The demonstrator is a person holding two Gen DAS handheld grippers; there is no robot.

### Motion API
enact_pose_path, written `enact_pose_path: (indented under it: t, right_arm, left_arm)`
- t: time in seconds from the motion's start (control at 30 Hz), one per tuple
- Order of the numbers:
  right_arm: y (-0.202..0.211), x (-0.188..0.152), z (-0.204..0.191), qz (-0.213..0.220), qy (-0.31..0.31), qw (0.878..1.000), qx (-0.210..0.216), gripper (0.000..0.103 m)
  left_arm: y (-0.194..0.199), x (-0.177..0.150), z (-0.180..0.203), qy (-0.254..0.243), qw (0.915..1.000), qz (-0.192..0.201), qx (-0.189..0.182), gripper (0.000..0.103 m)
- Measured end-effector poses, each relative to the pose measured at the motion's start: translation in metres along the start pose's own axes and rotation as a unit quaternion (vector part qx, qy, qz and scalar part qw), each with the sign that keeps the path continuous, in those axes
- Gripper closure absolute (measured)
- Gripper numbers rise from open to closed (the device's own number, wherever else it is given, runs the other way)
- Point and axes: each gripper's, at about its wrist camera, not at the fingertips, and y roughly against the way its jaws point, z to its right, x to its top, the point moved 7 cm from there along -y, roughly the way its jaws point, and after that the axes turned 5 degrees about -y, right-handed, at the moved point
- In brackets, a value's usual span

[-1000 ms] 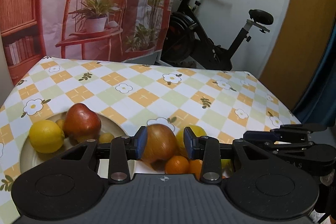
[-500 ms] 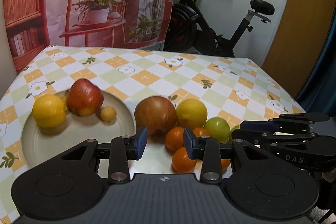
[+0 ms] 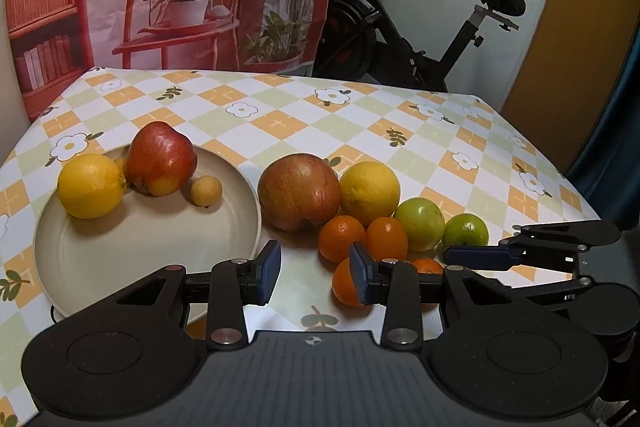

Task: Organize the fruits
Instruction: 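Move both tools back to the fruit pile toward the oranges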

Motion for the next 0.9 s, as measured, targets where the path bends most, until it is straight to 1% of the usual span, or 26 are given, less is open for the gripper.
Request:
enact_pose_path:
  t: [0.1, 0.17, 0.4, 0.9]
  right_arm:
    - [-0.005, -0.002, 0.002, -0.006, -0.001, 1.000, -0.006, 0.063]
    - [-0.008, -0.004, 0.004, -0.011, 0.000, 1.000, -0.011, 0.062]
    - [-0.017, -0.012, 0.007, -0.023, 0.000, 1.000, -0.013, 0.062]
    - [-0.017, -0.016, 0.008, -0.022, -0.003, 1.000, -0.007, 0.064]
  left_arm:
    - [-0.002, -0.001, -0.001, 0.005, 1.0000, -0.005, -0.001, 0.063]
    - [-0.005, -0.001, -0.002, 0.009, 0.9999, -0.009, -0.005, 0.063]
    - [-0.014, 0.001, 0.000, 0.014, 0.9995, -0.026, -0.013, 0.063]
    - [-0.017, 0.000, -0.007, 0.022, 0.9993, -0.031, -0.002, 0.063]
